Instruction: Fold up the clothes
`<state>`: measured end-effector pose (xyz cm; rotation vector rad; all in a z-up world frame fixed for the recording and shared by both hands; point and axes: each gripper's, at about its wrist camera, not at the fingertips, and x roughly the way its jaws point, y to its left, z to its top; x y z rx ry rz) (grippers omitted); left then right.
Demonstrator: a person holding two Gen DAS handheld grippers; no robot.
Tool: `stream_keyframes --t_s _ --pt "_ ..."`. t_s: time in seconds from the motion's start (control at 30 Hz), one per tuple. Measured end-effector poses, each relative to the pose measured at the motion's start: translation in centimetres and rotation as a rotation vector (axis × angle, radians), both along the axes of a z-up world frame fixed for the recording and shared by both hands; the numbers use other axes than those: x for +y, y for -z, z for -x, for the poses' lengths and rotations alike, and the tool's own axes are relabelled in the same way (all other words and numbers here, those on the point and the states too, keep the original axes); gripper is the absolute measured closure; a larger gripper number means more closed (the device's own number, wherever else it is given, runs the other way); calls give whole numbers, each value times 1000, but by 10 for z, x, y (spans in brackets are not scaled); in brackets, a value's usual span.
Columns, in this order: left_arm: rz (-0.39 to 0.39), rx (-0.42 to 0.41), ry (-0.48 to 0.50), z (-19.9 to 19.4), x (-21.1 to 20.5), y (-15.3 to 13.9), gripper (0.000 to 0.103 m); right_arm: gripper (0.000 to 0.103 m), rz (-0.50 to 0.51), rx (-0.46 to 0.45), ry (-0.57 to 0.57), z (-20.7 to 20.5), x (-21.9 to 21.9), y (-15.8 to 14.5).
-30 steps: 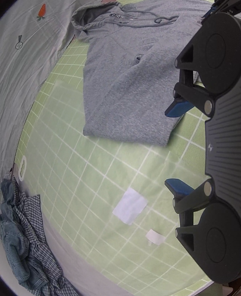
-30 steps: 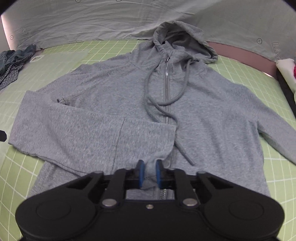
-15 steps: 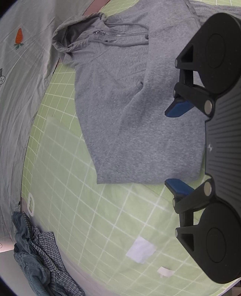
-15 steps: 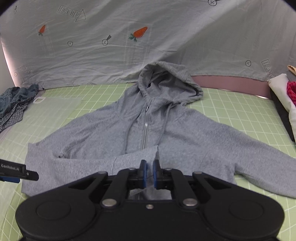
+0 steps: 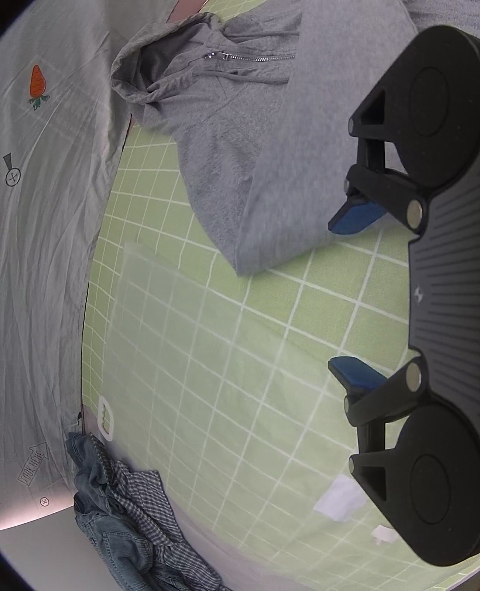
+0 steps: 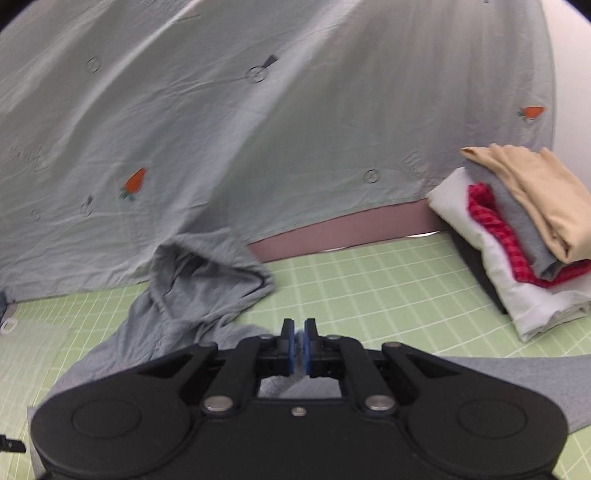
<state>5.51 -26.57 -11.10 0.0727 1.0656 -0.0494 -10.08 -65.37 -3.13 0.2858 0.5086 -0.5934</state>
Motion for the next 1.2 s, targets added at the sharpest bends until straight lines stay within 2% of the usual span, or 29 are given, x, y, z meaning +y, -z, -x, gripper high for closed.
stream_keyframes --t_s 0.07,0.13,0.2,0.3,0.33,0.37,0.43,0.53,0.63,0.73,0.9,1.1,1.2 --pt "-14 -6 15 -2 -4 0 29 103 33 -24 105 15 -24 -6" --pt "-30 -8 32 -3 -9 1 29 103 75 -34 250 35 -47 -12" --pt "-33 4 51 -4 -14 4 29 103 58 -38 370 55 -69 -11" --pt "-37 24 76 -3 -21 9 29 98 -23 26 397 68 -87 7" --pt "-42 29 86 -2 -24 11 28 91 -52 46 370 67 -84 17" --pt "-47 34 95 -2 -26 13 28 72 -81 65 342 67 -82 26" --pt "-55 41 108 0 -30 15 28 55 -123 115 268 59 -66 49" --pt "-62 49 113 3 -29 16 27 52 -164 211 169 34 -45 77" --pt "-69 56 116 5 -28 17 23 37 -176 302 101 11 -28 97" --pt "-75 67 113 6 -27 20 23 33 -164 328 60 -1 -17 104" --pt "-90 80 119 7 -30 25 23 29 -179 325 71 -4 -20 105" --pt "-116 91 129 10 -32 31 22 26 -223 262 90 0 -29 101" --pt "-137 116 131 12 -30 36 22 23 -236 231 65 -2 -30 100"
